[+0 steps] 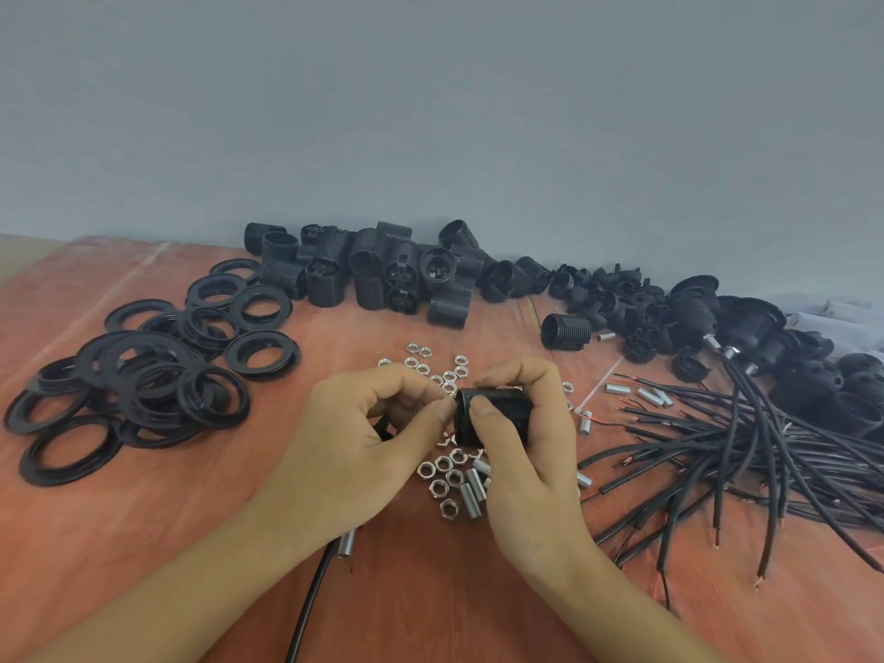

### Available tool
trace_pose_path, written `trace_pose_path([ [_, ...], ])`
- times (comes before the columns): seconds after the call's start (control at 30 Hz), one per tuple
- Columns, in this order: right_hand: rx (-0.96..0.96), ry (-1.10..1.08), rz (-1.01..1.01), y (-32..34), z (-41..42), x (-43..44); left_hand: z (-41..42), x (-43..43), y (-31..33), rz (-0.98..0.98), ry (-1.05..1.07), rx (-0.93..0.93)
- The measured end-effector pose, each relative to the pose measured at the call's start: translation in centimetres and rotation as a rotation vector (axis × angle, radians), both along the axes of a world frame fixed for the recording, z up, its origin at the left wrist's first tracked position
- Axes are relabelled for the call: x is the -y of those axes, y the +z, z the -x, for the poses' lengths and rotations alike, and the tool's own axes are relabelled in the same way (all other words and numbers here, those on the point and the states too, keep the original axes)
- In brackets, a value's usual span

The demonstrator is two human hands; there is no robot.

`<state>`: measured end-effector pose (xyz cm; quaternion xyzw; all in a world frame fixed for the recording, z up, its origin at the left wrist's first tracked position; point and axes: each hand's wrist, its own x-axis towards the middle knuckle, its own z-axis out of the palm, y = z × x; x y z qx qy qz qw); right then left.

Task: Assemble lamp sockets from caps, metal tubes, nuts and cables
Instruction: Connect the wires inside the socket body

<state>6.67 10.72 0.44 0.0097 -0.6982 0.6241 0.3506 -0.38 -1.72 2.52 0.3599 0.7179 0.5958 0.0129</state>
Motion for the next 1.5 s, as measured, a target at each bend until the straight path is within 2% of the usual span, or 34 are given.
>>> trace_pose_path([
  [0.2,-0.033,-0.014,-0.099,0.08,-0.33,0.33,0.17,0.18,0.08,-0.012,-0.024,0.002],
  [0.33,-0.033,-0.061,-0.153,-0.11,-0.60,0.46,0.09,0.29,-0.03,-0.011,-0.029,-0.063],
  [0.47,-0.019,-0.058,-0.115,0.24,-0.34,0.31,0.18,0.29,0.09,-0.001,0.002,-0.132],
  [0.7,-0.009,-0.092,-0.079,0.25,-0.23,-0.05,0.36,0.21,0.05,-0.013,-0.021,-0.024],
  [1.07,-0.013,-0.062,-0.187,0.29,-0.54,0.30,0.04,0.18,-0.25,0.025,0.011,-0.087],
  [1.37,0.016,-0.074,-0.259,0.05,-0.68,0.07,-0.08,-0.03,-0.37,0.022,0.016,-0.068],
  [1.5,0.038,-0.069,-0.177,0.32,-0.22,-0.21,0.20,-0.08,-0.20,-0.005,0.011,0.006],
])
